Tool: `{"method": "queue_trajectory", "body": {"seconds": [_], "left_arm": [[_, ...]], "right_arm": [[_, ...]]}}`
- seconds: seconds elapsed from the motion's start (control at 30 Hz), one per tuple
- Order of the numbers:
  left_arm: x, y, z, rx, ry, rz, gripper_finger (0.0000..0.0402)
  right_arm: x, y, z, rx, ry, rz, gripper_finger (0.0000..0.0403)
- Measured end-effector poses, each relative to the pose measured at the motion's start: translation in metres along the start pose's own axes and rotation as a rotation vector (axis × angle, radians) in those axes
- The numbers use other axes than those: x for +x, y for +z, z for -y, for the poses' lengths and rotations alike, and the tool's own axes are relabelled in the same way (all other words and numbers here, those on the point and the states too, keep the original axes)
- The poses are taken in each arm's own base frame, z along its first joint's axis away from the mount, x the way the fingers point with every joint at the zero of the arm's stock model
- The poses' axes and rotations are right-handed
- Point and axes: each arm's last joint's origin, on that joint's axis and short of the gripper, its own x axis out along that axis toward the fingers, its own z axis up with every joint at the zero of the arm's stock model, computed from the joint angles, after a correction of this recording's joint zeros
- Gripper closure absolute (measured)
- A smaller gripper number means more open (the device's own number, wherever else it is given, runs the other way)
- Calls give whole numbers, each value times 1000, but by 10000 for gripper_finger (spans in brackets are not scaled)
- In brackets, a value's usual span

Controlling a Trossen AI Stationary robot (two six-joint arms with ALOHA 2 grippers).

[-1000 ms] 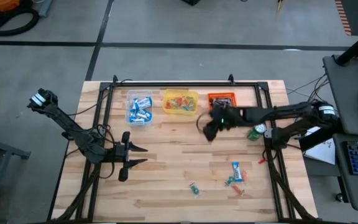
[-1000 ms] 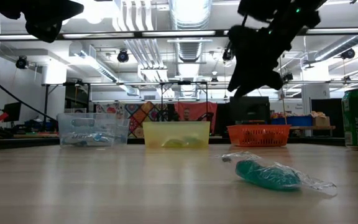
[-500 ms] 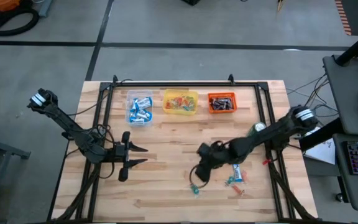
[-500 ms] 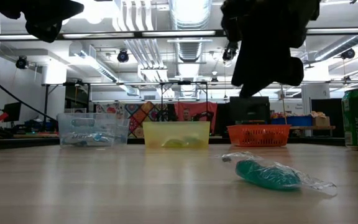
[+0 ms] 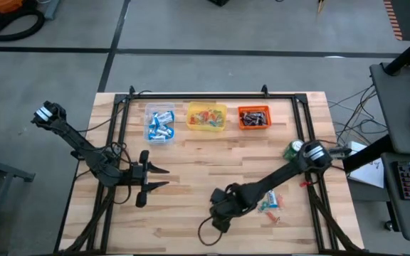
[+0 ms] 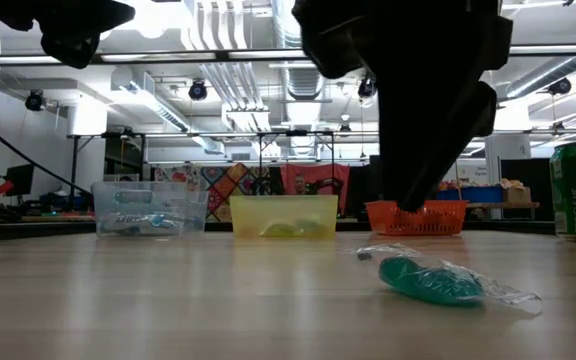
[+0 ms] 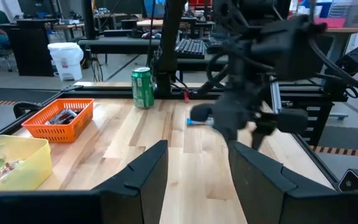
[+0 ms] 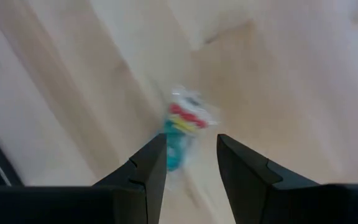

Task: Sort candy
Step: Put the blue gummy into the yellow bin

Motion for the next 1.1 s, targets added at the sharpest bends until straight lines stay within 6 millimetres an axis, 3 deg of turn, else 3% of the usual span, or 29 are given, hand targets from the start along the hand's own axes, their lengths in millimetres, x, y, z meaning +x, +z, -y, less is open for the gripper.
{"method": "queue_trajectory", "body": {"seconds": [0.33,0.5,0.87,1.1], "left_arm": [[0,0,0,3,-1,-4,248],[0,-1,0,5,-1,-6,248],[0,-1,0,6,-1,-6,248],[0,-1,0,6,-1,-6,248]], "right_arm": [[34,5,-15,19,-47,-50,271],[41,8,-20,-8,-52,-52,272],[37,10,-22,-86,-54,-26,376],[8,22,-20,-183,-22,41,393]]}}
